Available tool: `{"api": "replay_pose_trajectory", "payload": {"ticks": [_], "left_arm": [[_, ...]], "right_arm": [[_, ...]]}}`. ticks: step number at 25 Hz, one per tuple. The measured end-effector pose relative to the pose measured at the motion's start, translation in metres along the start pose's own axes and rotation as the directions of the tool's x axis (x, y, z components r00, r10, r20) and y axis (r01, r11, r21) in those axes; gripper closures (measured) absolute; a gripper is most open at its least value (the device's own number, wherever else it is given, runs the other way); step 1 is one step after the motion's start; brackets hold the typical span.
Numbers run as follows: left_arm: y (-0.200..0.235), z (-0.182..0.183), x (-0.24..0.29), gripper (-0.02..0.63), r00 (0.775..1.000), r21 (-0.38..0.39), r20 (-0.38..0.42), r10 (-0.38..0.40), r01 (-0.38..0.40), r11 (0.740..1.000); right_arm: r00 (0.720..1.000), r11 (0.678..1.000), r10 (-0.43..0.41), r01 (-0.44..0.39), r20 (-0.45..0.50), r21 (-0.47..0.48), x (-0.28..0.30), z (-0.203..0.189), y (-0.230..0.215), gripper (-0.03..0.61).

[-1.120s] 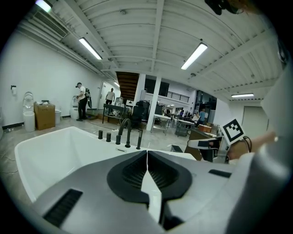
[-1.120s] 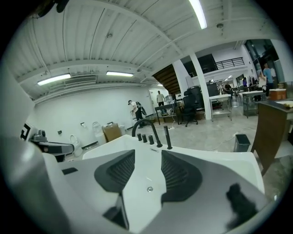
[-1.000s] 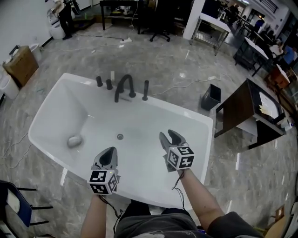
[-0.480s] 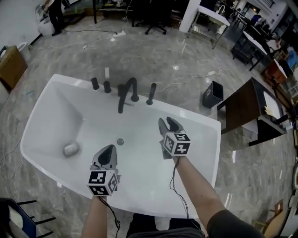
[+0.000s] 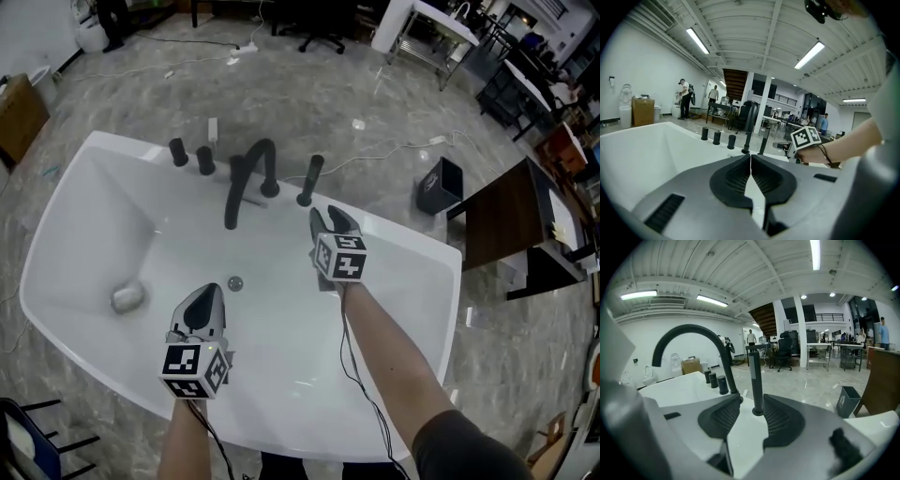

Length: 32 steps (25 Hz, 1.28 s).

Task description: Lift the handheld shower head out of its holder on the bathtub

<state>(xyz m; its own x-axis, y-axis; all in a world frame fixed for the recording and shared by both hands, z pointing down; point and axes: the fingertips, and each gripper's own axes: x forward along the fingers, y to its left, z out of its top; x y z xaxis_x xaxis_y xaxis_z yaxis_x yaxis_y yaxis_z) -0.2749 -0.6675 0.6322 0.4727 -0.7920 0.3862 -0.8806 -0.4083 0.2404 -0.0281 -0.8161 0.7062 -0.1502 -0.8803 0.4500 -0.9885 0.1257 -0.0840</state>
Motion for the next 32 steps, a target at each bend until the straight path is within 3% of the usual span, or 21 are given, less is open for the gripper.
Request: {"api": "replay_pose_trajectory", "payload": {"ticks": [7,19,27,32], "left_arm": [[0.020,-0.027,0.033,0.598,1.000,-0.018,0.001,0.024,-0.024,1.000],[0.050,-0.040,0.044,0.598,0.999,-0.015,0.008,0.046,-0.046,0.999],[0.056,-0.054,0.032,0.598,0.998,-0.022,-0.019,0.065,-0.065,0.998],[0.048,-0.051,0.022,0.598,0.998,-0.028,-0.024,0.063,-0.063,0.998]], "right_arm": [[1.000,0.998,-0.010,0.009,-0.018,-0.055,0.068,-0.021,-0.015,0.406],[0.998,0.998,-0.045,0.047,0.042,-0.039,0.125,-0.002,-0.019,0.402],[1.000,0.996,-0.020,0.019,-0.002,-0.092,0.120,-0.004,-0.017,0.442],[0.999,0.997,-0.011,0.014,0.037,-0.073,0.090,0.010,-0.016,0.445]]}}
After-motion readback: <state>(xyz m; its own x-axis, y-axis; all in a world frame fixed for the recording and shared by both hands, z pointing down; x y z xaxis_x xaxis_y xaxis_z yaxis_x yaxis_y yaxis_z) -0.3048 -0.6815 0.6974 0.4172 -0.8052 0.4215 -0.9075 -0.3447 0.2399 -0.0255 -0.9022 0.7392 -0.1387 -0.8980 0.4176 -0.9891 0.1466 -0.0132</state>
